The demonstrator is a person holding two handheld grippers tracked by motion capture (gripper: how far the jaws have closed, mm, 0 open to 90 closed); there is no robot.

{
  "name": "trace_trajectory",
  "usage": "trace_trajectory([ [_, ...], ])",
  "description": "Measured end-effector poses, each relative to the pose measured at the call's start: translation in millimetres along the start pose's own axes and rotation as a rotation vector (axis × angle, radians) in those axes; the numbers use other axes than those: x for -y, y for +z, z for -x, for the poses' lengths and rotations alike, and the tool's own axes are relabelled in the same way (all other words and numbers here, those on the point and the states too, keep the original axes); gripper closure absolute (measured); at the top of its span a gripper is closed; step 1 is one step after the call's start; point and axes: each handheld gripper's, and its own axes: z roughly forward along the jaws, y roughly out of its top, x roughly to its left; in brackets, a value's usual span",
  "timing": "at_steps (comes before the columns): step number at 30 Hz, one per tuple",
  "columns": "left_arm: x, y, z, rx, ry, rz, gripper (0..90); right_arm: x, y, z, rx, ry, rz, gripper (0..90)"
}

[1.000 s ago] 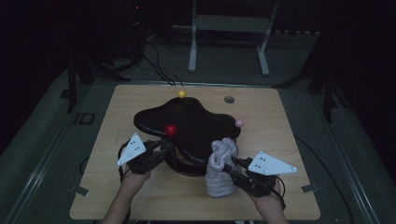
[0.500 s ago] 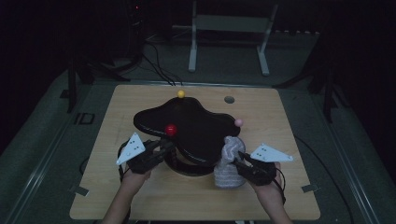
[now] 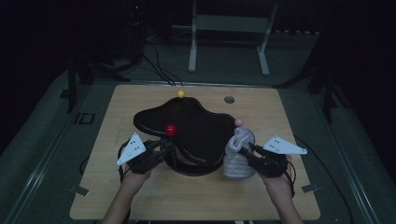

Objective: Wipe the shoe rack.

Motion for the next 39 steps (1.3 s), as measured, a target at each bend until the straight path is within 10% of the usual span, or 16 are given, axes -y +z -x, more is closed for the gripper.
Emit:
trace_trajectory([
  [7,0.5,0.1,-1.6,0.014,-0.009,0.005,75.2,-14.0,14.8,-0.9,-0.022,-0.031,0.005,71.7],
  [20,0.7,0.2,-3.0,0.021,0.001,0.003,75.2,27.4,41.9,17.4,0.033,0.005,-0.138,71.8],
  [31,0.9,0.2,-4.3,0.031,-0.002,0.004,75.2,-2.8,34.6,43.1,0.071,0.024,-0.052,71.7],
  [39,1.7,0.9,-5.8,0.04,-0.02,0.011,75.1,18.9,61.8,57.0,0.071,0.069,-0.134,71.7],
])
